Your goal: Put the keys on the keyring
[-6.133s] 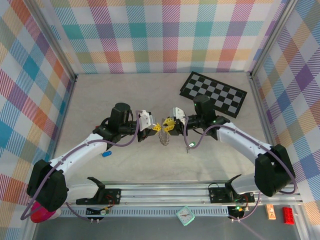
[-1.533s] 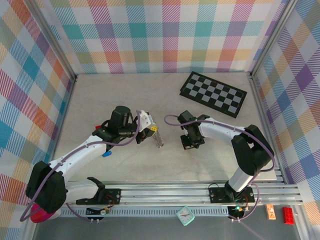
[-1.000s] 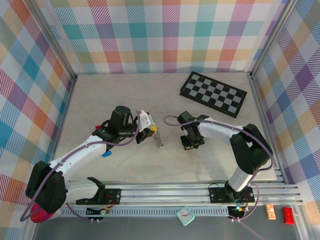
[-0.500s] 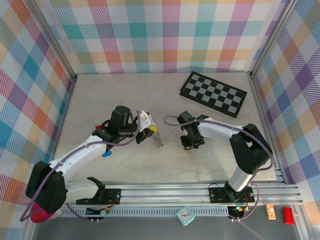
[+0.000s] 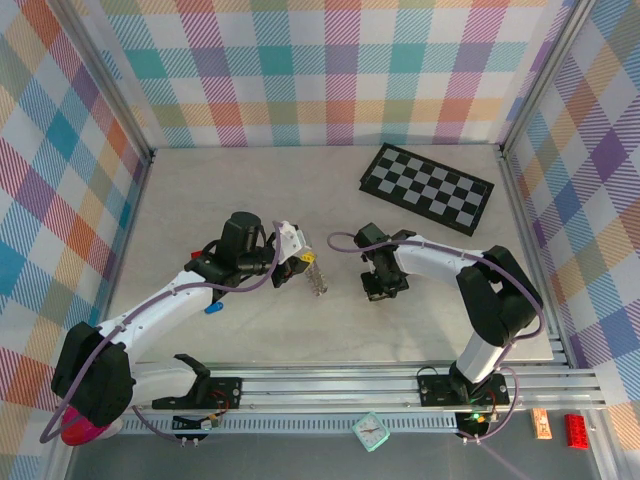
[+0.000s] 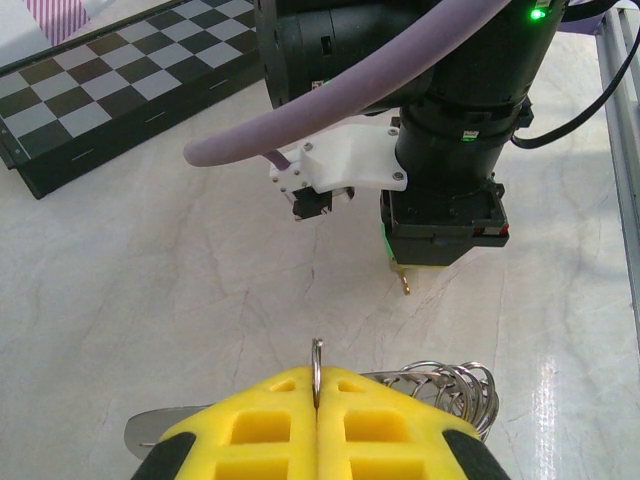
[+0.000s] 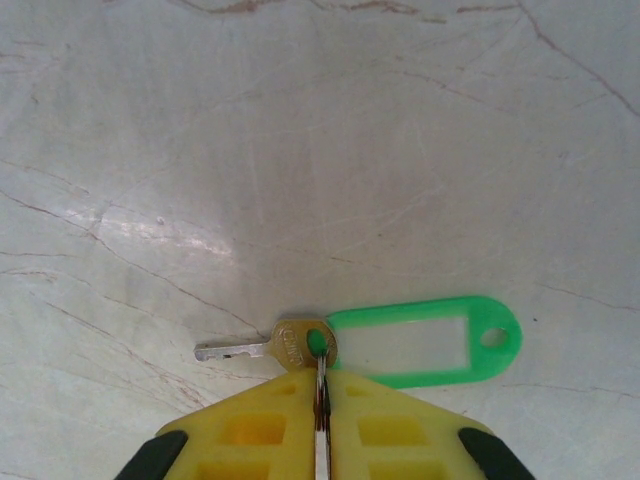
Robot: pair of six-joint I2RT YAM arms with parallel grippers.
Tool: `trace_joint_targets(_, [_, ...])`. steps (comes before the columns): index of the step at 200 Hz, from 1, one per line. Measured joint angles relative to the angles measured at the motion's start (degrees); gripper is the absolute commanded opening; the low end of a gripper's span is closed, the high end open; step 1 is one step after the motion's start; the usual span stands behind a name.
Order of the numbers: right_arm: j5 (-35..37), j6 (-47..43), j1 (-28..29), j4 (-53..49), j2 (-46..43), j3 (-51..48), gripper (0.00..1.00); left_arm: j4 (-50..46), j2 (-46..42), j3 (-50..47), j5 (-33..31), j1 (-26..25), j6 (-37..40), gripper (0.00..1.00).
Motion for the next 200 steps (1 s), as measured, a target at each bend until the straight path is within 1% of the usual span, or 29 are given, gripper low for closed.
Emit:
trace_joint_targets(51, [0.02,0.04,0.00,-0.02,-0.02,0.11,0.01,-0.02,0.00,0.00,0.00,0.00,0.00,0.00])
trace_joint_targets(70, [0.26,-0.04,0.00,-0.24,-0.98,0.11,0.00,-0.04,0.00,0.00,0.00,0.00,0.00,0.00])
trace_joint_targets(86, [0.68,-0.59,0.00,-0.20,-4.04,0.09,0.00,-0.07,0.00,0.00,0.00,0.00,0.00,0.00])
trace_joint_targets(102, [0.96,-2.03,0.02,0.28,-8.94,0.09,0.00,-0.31,0.00,0.02,0.00,-0.02,0.00,0.00])
trace_joint_targets(137, [0.37,-9.29,0.33,4.31,-19.50,-0.02,0.00,-2.86,0.00,0.57,-0.04,-0.11,-0.22,0.00])
trace_joint_targets(169, [-4.37,-17.86,0.33,7.80,-23.56,-0.02,0.00,-5.49,-0.46,1.53,-0.55,-0.28,-1.09,0.00])
trace_joint_targets(200, [-12.81,-26.29,0.37,10.29,-25.44,-0.11,0.00,-6.29,-2.51,1.53,-0.94,-0.42,-1.36,0.00])
